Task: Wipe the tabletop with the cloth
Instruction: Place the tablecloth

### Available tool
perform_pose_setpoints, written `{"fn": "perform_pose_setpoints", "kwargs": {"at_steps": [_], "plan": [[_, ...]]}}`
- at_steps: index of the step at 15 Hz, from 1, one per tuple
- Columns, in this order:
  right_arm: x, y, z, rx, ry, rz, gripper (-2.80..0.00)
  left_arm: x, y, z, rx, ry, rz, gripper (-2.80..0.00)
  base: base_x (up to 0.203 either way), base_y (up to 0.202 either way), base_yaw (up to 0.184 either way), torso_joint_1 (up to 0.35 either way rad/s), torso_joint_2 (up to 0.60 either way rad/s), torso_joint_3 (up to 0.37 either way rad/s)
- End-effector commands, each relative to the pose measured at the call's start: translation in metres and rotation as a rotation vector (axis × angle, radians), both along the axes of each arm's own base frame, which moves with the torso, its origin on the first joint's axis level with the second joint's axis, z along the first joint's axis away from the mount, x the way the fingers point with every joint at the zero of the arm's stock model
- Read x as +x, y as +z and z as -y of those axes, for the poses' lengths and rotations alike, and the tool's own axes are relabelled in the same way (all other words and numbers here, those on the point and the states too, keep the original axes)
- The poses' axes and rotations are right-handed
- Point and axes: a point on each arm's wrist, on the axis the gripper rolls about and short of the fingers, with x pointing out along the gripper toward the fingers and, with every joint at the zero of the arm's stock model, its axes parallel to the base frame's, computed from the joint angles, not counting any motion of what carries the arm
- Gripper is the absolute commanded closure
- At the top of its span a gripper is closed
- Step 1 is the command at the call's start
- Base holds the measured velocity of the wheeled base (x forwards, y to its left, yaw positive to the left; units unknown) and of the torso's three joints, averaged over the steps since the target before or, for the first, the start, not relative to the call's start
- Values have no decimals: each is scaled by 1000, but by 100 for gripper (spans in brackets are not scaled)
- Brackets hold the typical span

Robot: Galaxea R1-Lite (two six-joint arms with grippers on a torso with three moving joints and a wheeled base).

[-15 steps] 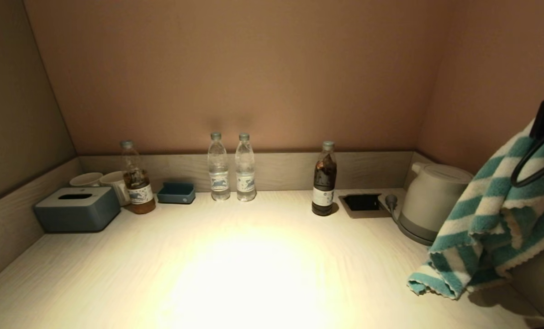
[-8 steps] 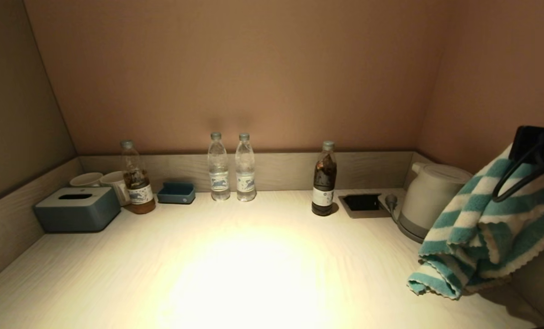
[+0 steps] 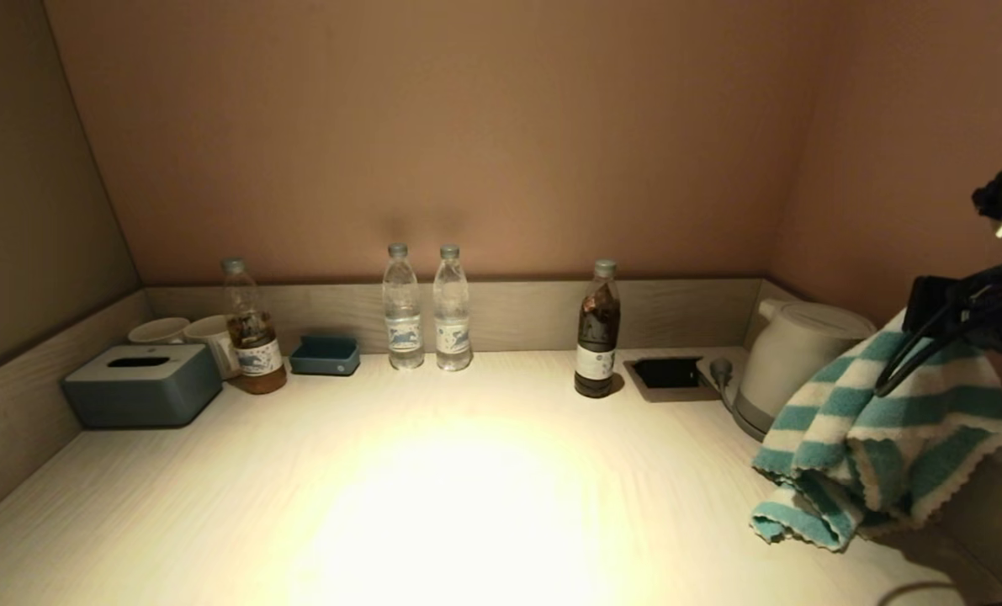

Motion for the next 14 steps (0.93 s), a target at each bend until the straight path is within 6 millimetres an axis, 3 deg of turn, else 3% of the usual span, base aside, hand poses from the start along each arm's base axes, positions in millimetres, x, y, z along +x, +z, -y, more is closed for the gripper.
{"fn": "perform_pose_setpoints", "kwargs": {"at_steps": [1, 14], "plan": [[13, -22, 3, 42, -12, -64, 0, 0, 0, 0, 0, 1, 0, 0, 0, 0, 0, 0, 0, 0], [28, -57, 6, 85, -19, -171, 0, 0, 0, 0, 0, 1, 0, 0, 0, 0, 0, 0, 0, 0]]}}
